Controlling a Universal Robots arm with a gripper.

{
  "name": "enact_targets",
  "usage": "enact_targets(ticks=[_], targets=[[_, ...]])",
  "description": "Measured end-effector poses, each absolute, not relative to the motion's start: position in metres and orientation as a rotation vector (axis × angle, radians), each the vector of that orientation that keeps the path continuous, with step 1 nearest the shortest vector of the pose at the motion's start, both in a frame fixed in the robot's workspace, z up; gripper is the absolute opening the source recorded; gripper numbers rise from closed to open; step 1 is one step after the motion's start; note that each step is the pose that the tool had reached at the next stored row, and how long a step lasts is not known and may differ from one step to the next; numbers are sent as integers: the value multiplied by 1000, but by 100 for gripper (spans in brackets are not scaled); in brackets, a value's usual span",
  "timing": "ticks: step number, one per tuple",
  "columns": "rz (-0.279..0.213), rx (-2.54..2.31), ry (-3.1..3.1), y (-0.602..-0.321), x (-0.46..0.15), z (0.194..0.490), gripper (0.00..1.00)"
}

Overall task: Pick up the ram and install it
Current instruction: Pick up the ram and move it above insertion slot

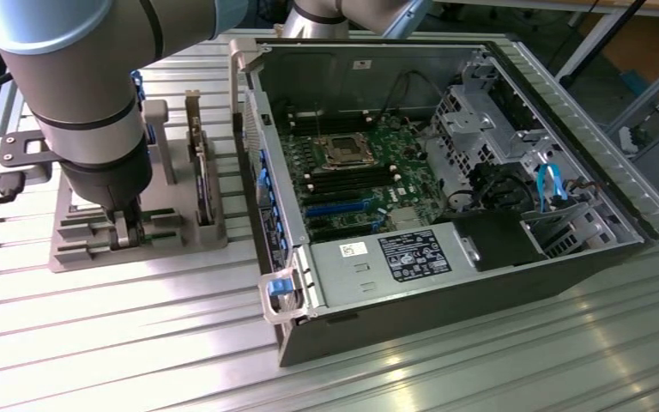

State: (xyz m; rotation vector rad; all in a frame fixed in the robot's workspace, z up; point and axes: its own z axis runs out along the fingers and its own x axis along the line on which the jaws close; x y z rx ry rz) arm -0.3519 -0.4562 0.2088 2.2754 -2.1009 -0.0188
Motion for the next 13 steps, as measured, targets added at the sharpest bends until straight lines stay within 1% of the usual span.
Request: enact_targets(ticks=[13], targets=[[-21,2277,-2102,-457,-352,209,13]])
